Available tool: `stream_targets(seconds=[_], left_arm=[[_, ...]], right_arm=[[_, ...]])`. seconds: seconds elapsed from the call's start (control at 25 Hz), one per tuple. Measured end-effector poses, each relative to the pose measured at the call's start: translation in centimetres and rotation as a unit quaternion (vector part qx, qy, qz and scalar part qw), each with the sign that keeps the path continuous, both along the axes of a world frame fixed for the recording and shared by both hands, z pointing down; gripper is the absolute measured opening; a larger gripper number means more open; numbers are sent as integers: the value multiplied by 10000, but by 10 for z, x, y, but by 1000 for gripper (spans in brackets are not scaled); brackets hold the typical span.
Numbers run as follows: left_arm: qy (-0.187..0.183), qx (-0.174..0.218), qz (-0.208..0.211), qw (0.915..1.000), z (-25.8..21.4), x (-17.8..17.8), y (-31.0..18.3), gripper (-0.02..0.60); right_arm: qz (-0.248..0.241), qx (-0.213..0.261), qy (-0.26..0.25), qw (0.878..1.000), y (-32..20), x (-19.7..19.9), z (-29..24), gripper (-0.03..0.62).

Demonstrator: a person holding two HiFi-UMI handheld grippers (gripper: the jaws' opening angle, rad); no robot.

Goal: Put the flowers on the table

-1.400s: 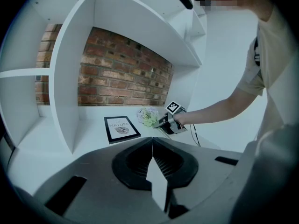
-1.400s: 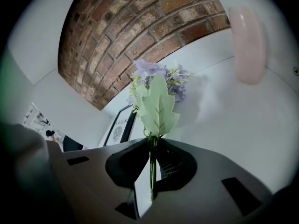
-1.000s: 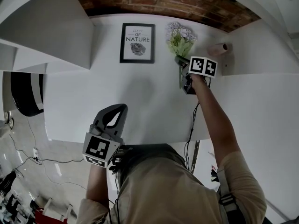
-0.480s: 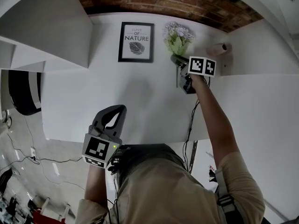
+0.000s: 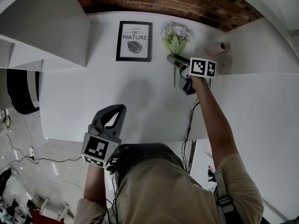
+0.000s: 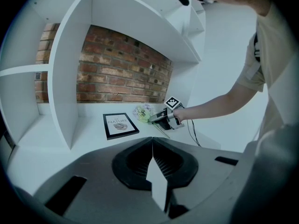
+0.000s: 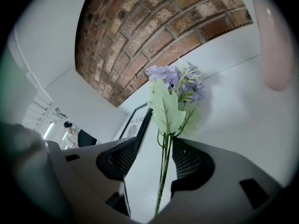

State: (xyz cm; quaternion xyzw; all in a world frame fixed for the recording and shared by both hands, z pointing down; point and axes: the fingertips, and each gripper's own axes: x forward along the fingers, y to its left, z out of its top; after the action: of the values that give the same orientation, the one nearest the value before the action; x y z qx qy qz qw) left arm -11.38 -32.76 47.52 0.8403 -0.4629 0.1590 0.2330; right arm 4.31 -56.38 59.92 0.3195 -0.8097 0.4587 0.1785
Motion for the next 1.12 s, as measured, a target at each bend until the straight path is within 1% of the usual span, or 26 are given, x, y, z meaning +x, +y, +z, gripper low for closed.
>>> stream_targets(seconds=[0.08, 0.12, 0.28, 0.4, 0.44, 0.48, 0.64, 0.84, 0.96, 1.12], left_arm=[[1, 11, -4, 10000, -1, 0, 0, 11], [-4, 20, -4, 10000, -2, 0, -1, 11], [-10, 63, 2, 10000, -4, 2, -3, 11], [-32, 58, 15, 10000, -5, 3, -2, 11], [-39, 60, 21, 10000, -5, 5, -1, 11], [-44, 68, 26, 10000, -5, 6, -1, 11], [-58, 104, 42, 9999, -9, 7, -1, 11], [-99, 188, -40, 9998, -16, 7, 0, 11], [-162, 304, -86, 9994, -21, 7, -1, 11], [-211, 315, -272, 9989, -21, -4, 14, 11]], right_arm=[[-128, 40, -78, 9999, 5, -4, -3, 221], [-242, 97, 13, 9997, 8, -4, -2, 227], [-853, 510, 746, 9923, 16, 3, 0, 230], [-1305, 811, 1232, 9804, 23, 9, 1, 232], [-1395, 891, 1361, 9768, 24, 11, 1, 232], [-1403, 928, 1401, 9757, 24, 13, 1, 232], [-1191, 932, 1206, 9811, 24, 15, -8, 232], [-1275, 1013, 1169, 9797, 29, 14, -17, 232], [-1200, 1103, 1036, 9812, 27, 15, -28, 232], [-1167, 1177, 780, 9831, 41, 4, -40, 232]])
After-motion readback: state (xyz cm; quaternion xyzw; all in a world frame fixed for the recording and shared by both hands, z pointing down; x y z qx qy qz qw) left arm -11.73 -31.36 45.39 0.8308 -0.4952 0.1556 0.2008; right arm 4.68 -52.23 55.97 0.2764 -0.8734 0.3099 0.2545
